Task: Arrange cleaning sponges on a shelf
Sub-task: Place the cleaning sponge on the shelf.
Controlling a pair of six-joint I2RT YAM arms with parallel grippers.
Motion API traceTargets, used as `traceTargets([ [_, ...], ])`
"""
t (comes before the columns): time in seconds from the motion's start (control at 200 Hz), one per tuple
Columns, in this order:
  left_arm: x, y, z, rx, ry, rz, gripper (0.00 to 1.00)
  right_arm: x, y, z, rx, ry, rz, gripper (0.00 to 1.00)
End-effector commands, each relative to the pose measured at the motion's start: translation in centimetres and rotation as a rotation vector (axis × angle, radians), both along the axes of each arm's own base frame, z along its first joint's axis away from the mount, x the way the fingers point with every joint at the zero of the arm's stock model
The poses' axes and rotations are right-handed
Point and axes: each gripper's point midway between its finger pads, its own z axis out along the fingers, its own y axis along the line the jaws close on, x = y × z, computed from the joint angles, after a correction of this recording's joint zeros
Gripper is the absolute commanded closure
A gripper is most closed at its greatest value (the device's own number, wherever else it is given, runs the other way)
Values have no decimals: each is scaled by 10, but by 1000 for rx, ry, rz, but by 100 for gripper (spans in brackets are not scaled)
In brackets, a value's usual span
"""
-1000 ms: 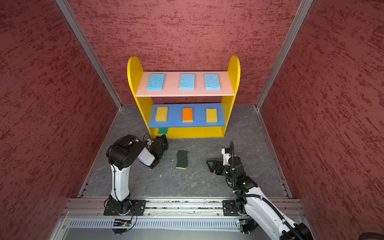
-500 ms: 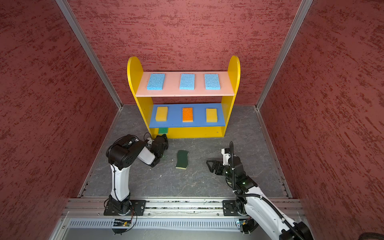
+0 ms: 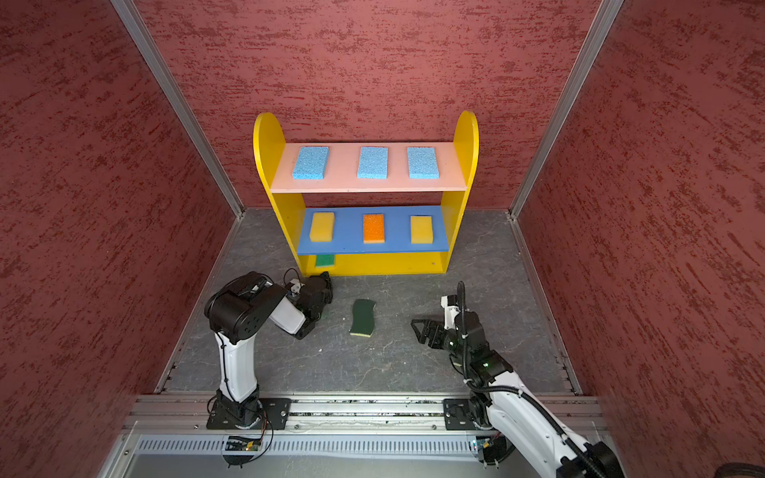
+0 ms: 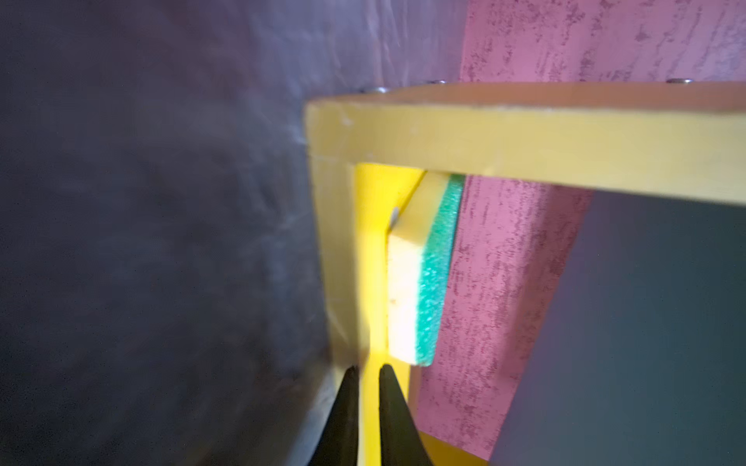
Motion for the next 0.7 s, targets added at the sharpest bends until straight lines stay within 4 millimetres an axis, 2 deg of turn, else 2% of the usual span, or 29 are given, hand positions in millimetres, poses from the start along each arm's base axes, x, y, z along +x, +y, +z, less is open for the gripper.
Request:
traceTargets([
  [0.0, -18, 8, -6, 97, 81, -26, 85, 3, 1, 8, 8, -12, -6, 11],
  [0.26, -45, 14, 27, 257, 135, -153, 77, 6, -5, 13, -18, 12, -43, 10],
  [0.321, -53, 18, 37, 354, 189, -193, 71, 7, -5, 16, -25, 18, -49, 10],
  [0.356, -59, 25, 42, 431, 244, -207, 67, 8, -6, 19, -26, 24, -55, 10],
  [0.451, -71, 45, 69, 634, 291, -216, 67, 10, -5, 26, -14, 37, -62, 10],
  [0.606, -94, 76, 94, 772, 251, -184, 63, 13, -9, 34, -2, 66, -111, 9],
  [0.696, -101, 86, 108, 866, 252, -210, 60, 13, -15, 37, -29, 91, -150, 9],
])
